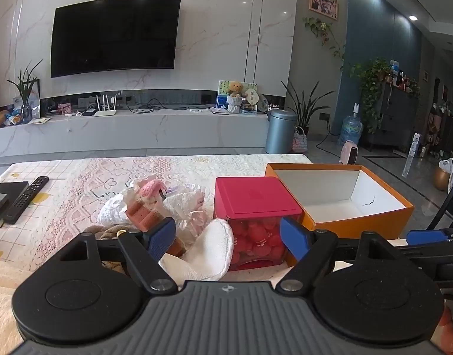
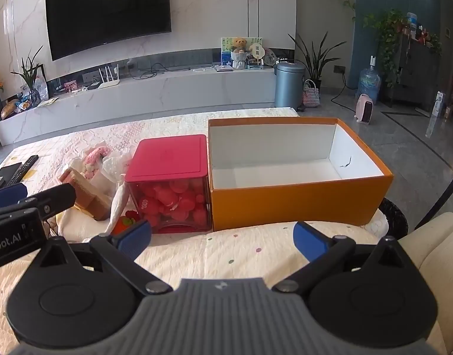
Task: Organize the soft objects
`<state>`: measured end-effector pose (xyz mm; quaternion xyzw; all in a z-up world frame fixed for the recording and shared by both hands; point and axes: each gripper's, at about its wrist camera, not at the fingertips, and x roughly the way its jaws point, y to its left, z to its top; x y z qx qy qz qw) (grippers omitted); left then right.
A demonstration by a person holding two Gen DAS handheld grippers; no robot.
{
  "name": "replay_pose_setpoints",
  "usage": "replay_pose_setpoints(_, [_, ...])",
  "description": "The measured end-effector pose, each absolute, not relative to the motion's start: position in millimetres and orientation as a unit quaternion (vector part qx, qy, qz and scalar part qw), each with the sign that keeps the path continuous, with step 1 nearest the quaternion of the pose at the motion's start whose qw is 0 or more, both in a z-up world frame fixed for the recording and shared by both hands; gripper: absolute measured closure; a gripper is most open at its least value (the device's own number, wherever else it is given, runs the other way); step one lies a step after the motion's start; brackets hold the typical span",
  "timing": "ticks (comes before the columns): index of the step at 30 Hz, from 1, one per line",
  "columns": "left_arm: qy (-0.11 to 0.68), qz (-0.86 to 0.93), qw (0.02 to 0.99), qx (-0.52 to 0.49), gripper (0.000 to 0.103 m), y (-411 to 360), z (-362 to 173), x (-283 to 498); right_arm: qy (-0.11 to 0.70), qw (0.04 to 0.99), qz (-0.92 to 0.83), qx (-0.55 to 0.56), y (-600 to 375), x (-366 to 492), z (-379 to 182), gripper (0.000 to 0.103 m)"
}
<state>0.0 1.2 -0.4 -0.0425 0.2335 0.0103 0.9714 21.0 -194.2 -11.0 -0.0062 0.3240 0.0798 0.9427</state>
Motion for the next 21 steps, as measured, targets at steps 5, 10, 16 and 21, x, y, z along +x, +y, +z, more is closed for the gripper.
replay_pose_setpoints(5, [0.235, 0.013, 0.971, -0.043, 0.009, 1.5, -4.8, -1.4, 0.329, 0.941, 0.081, -0.006, -193.1, 25.5, -14.7, 0.003])
replay_pose_setpoints(10, [0.237, 0.012, 0.970, -0.045, 0.009, 4.3, -4.3, 0.1, 0.330, 0.941, 0.080, -0.007, -193.5, 25.3, -13.6, 0.003])
replay_pose_setpoints(16, [0.240, 0.011, 0.970, -0.045, 0.009, 2.7, -5.4, -0.1, 0.331, 0.940, 0.079, -0.004, -192.5, 23.9, -16.9, 0.003])
replay_pose_setpoints(21, [0.241, 0.012, 0.969, -0.046, 0.009, 2.7, -6.1, 0.0, 0.334, 0.940, 0.077, -0.002, -194.4, 23.1, -17.5, 0.003])
